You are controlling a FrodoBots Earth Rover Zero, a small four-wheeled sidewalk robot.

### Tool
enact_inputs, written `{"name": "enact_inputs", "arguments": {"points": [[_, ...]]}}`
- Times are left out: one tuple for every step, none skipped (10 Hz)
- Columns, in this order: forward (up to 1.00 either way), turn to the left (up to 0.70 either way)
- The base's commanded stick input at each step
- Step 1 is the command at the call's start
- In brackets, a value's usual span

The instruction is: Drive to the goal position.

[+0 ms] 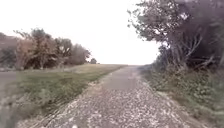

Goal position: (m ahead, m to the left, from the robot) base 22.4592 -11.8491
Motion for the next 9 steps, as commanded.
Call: {"name": "enact_inputs", "arguments": {"points": [[1.00,0.00],[1.00,0.00],[1.00,0.00],[1.00,0.00],[1.00,0.00],[1.00,-0.04],[1.00,-0.11],[1.00,-0.38],[1.00,-0.39]]}}
